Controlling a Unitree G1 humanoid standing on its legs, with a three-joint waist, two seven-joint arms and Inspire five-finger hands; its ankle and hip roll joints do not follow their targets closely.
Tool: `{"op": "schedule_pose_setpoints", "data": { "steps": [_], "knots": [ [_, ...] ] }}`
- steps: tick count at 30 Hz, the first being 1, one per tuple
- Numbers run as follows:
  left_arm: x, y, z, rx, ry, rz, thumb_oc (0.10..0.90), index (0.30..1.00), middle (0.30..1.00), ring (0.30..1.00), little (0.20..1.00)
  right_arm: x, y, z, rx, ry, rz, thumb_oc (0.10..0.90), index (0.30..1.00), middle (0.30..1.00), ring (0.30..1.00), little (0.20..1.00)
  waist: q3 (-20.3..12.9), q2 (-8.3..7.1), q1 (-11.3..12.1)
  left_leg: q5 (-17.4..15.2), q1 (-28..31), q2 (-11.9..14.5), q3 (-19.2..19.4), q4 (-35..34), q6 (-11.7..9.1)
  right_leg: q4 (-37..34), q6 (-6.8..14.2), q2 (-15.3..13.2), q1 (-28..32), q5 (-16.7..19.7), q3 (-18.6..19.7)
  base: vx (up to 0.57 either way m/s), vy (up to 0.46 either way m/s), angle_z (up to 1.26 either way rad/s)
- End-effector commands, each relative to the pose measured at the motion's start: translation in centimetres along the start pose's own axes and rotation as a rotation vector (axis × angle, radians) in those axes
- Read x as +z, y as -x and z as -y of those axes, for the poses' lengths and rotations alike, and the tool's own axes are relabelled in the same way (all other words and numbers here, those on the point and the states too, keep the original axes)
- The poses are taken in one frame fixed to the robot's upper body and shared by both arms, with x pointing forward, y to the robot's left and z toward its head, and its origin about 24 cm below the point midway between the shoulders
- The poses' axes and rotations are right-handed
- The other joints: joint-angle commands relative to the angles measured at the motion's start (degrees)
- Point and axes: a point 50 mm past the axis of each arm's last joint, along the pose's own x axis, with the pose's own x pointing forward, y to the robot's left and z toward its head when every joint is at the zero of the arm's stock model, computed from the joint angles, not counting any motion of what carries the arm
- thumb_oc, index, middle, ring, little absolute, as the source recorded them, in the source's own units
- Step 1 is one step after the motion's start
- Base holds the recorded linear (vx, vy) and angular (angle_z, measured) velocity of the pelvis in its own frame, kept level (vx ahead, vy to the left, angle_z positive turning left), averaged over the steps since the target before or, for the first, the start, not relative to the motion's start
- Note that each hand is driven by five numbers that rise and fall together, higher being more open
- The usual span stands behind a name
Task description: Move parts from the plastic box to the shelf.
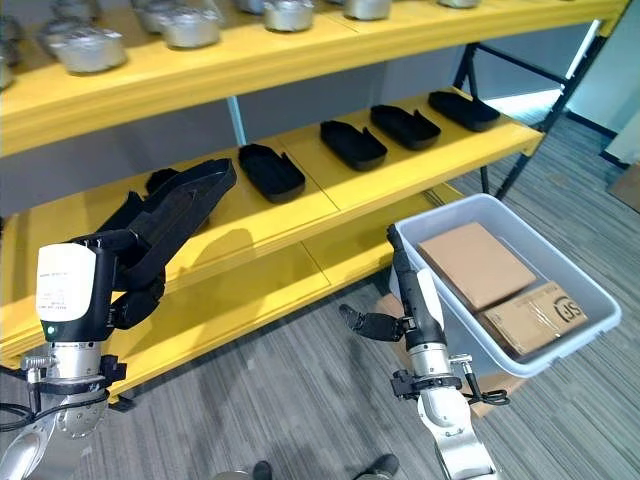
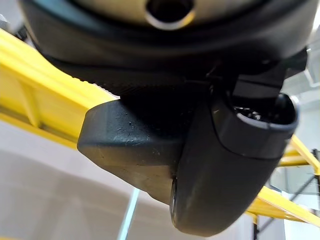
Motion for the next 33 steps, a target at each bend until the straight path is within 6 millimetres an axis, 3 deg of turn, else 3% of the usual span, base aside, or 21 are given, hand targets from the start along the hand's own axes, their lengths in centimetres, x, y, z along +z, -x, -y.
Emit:
{"op": "schedule_pose_setpoints", "data": {
  "steps": [1,3,4,6,7,10,13,15,26,33],
  "knots": [
    [1.3,-3.3,-5.1,0.307,-0.053,0.133,0.400,0.300,0.300,0.300,0.300,3.3,-1.4,0.5,-0.016,0.020,0.198,0.900,1.000,1.000,1.000,1.000,-2.8,0.91,-0.6,-0.9,4.3,-1.0,0.5,-8.6,1.6,5.6,9.6,-2.8,5.5,-2.4,4.7,0.03,0.145,0.22],
    [1.5,-3.6,-4.8,0.289,-0.025,0.142,0.400,0.300,0.300,0.300,0.300,3.0,-1.3,0.8,-0.028,0.023,0.183,0.900,1.000,1.000,1.000,1.000,-2.3,0.69,-2.8,-0.5,4.6,-1.1,-1.1,-8.9,1.8,6.1,9.1,0.0,2.8,-2.3,13.3,-0.01,0.101,0.38],
    [1.7,-3.9,-4.6,0.286,-0.009,0.146,0.400,0.300,0.300,0.300,0.300,3.0,-1.2,0.9,-0.037,0.030,0.183,0.900,1.000,1.000,1.000,1.000,-1.7,0.74,-3.9,0.9,4.3,-1.3,-1.1,-9.1,2.1,5.8,7.4,2.5,0.4,-2.8,18.5,-0.07,0.107,0.65],
    [1.7,-4.3,-3.9,0.267,0.023,0.143,0.400,0.300,0.300,0.300,0.300,2.7,-1.0,1.4,-0.050,0.033,0.172,0.900,1.000,1.000,1.000,1.000,-1.1,0.94,-6.3,2.2,4.4,-0.8,-2.8,-9.7,2.2,6.3,4.1,12.2,-3.6,-9.5,28.5,-0.04,0.076,0.56],
    [1.7,-4.4,-3.9,0.269,0.025,0.144,0.400,0.300,0.300,0.300,0.300,2.7,-1.0,1.5,-0.052,0.034,0.173,0.900,1.000,1.000,1.000,1.000,-1.2,1.05,-6.0,2.4,4.1,-0.6,-2.5,-9.8,2.0,6.5,3.6,12.5,-4.1,-9.5,28.7,0.03,0.013,0.61],
    [2.0,-4.7,-3.1,0.236,0.062,0.140,0.400,0.300,0.300,0.300,0.300,2.2,-0.5,2.1,-0.069,0.041,0.149,0.900,1.000,1.000,1.000,1.000,-0.8,0.67,-8.3,2.3,3.9,-0.6,-5.3,-9.1,2.0,6.0,1.9,20.0,-7.5,-13.0,34.5,0.04,-0.022,0.45],
    [2.0,-4.8,-2.9,0.223,0.072,0.133,0.400,0.300,0.300,0.300,0.300,2.2,-0.1,2.4,-0.075,0.038,0.144,0.900,1.000,1.000,1.000,1.000,-0.3,-0.40,-9.5,2.0,2.9,-0.7,-6.9,-7.8,1.2,0.3,2.2,22.4,-8.0,-12.1,35.6,0.03,-0.096,0.23],
    [1.9,-4.5,-2.8,0.209,0.064,0.123,0.400,0.300,0.300,0.300,0.300,2.0,0.1,2.5,-0.063,0.035,0.133,0.900,1.000,1.000,1.000,1.000,-0.9,-1.17,-9.3,1.5,2.8,-0.9,-6.5,-7.1,0.9,-3.8,2.4,22.3,-4.4,-12.2,35.7,0.05,-0.092,0.23],
    [1.1,-2.9,-2.7,0.180,0.054,0.071,0.400,0.300,0.300,0.300,0.300,2.2,0.0,2.4,-0.045,0.019,0.141,0.900,1.000,1.000,1.000,1.000,-3.8,0.07,-7.5,1.6,3.4,1.4,-5.8,-7.9,-0.8,-9.0,1.5,23.6,1.1,-13.5,33.7,0.05,-0.106,0.01],
    [1.2,-3.0,-2.6,0.183,0.072,0.064,0.400,0.300,0.300,0.300,0.300,2.6,-0.3,2.4,-0.037,-0.010,0.167,0.900,1.000,1.000,1.000,1.000,-2.7,0.96,-6.9,1.6,1.7,3.2,-8.3,-5.5,-2.4,-5.8,-0.6,24.9,0.8,-16.9,32.4,0.00,-0.145,0.17]
  ]
}}
